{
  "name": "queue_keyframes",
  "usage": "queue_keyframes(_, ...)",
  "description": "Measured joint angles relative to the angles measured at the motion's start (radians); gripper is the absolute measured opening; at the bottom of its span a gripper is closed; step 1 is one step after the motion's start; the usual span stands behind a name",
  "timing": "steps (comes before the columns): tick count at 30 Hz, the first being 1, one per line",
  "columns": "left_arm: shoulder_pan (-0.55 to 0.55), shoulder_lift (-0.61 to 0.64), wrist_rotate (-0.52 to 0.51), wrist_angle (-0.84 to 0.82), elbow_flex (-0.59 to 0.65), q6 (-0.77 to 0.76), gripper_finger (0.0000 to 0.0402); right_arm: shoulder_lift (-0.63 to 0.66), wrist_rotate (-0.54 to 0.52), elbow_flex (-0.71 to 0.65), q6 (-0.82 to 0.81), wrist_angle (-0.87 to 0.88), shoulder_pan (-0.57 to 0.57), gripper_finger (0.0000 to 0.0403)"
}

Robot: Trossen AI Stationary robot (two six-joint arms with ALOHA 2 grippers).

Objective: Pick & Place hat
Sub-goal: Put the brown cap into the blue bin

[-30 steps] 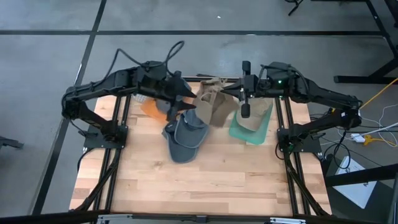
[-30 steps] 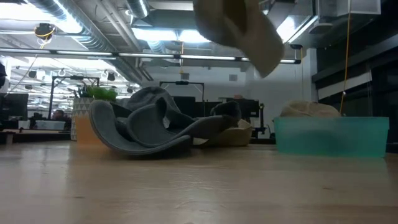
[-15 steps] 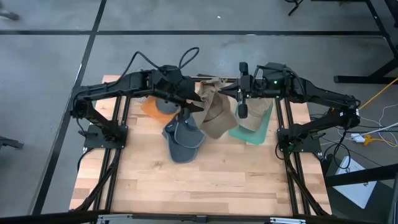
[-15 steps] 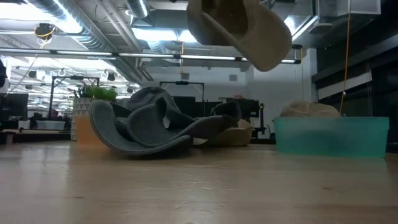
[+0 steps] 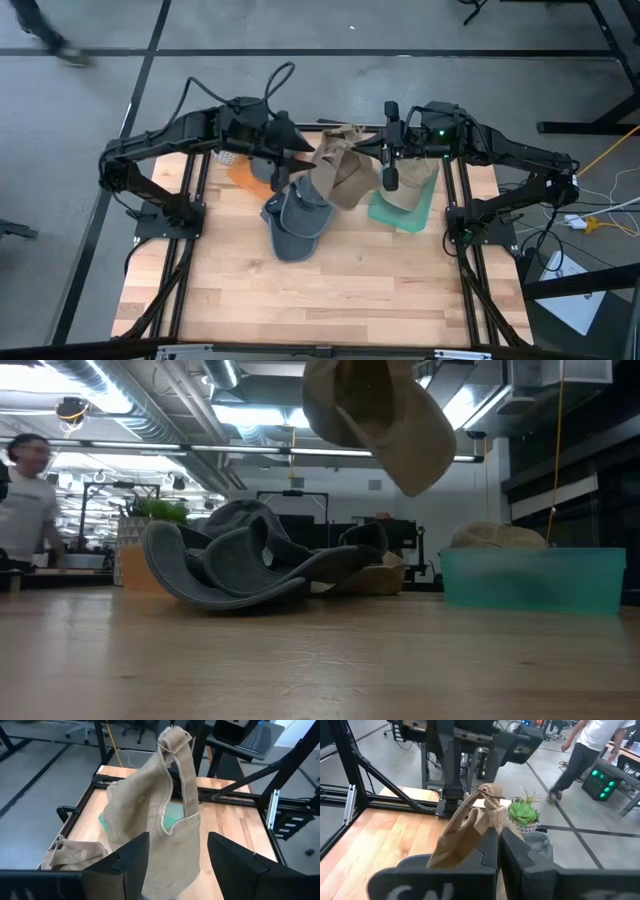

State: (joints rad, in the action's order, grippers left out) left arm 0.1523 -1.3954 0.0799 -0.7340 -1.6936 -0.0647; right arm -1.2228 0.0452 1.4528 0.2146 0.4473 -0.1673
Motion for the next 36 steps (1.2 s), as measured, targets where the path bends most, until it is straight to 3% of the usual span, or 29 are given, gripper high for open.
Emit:
queue_keyframes(22,0.0,-0.113,-0.009,0.053,0.0,0.091,0.0191,0.0,0.046,0.0,-0.03,-0.026,0.0,0.0011)
queue_keyframes(26,-0.012,-0.112,-0.041,0.058,0.0,0.117,0.015,0.0,0.046,0.0,-0.047,-0.021,0.0,0.0011)
queue_keyframes(33,-0.027,-0.106,-0.145,0.051,0.0,0.139,0.0014,-0.002,0.045,0.0,-0.129,-0.016,0.0,0.0012)
queue_keyframes(36,-0.028,-0.106,-0.197,0.048,0.0,0.141,0.0005,-0.008,0.045,0.0,-0.195,-0.014,0.0,0.0012)
